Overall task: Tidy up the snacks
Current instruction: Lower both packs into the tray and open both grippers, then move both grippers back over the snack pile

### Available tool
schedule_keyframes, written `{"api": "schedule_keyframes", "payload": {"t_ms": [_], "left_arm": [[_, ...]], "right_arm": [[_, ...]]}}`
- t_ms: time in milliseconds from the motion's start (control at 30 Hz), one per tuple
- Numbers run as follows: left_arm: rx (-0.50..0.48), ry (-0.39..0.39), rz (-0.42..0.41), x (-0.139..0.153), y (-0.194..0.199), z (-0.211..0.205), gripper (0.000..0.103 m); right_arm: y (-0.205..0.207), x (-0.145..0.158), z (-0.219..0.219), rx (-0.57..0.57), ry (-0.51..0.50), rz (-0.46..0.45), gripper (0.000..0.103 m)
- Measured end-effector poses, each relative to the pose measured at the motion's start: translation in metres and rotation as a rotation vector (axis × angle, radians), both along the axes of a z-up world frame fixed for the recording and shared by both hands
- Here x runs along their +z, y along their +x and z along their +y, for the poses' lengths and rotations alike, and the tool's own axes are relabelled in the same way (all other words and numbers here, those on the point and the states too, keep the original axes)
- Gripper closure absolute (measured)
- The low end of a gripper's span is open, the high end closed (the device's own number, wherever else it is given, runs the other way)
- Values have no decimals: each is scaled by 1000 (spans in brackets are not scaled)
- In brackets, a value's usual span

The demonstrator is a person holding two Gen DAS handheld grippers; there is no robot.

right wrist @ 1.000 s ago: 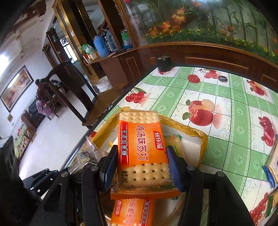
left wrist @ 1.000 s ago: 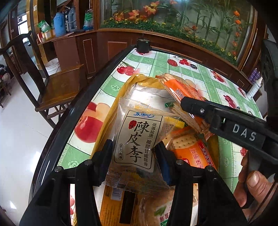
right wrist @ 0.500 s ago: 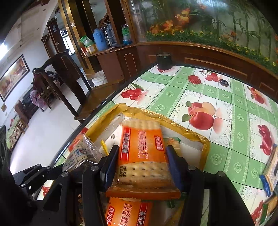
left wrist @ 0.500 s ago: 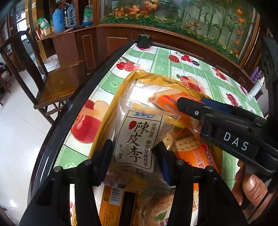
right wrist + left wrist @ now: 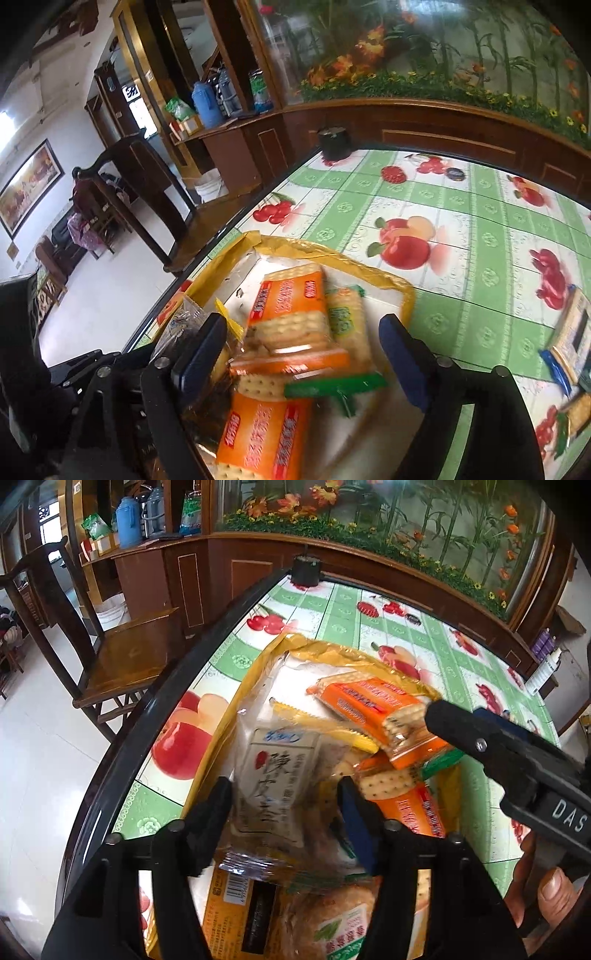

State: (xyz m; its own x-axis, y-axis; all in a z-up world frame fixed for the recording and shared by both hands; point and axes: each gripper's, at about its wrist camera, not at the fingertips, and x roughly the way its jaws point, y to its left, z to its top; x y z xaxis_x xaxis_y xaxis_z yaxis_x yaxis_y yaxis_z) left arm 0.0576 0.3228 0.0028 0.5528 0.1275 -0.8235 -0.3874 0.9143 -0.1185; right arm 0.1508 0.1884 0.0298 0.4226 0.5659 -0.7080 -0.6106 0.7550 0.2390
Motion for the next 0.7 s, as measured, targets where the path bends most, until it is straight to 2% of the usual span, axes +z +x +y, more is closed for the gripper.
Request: {"api": "schedule_keyframes", "payload": {"t_ms": [67,700], "left_arm": [[-3,12,-15,5,-2,-5,32],[-36,84,-88,36,-28,-52,32]], "right_arm": [[-3,3,-11,-14,8,0,17],[-36,26,-120,-149,69,-12,16]]}}
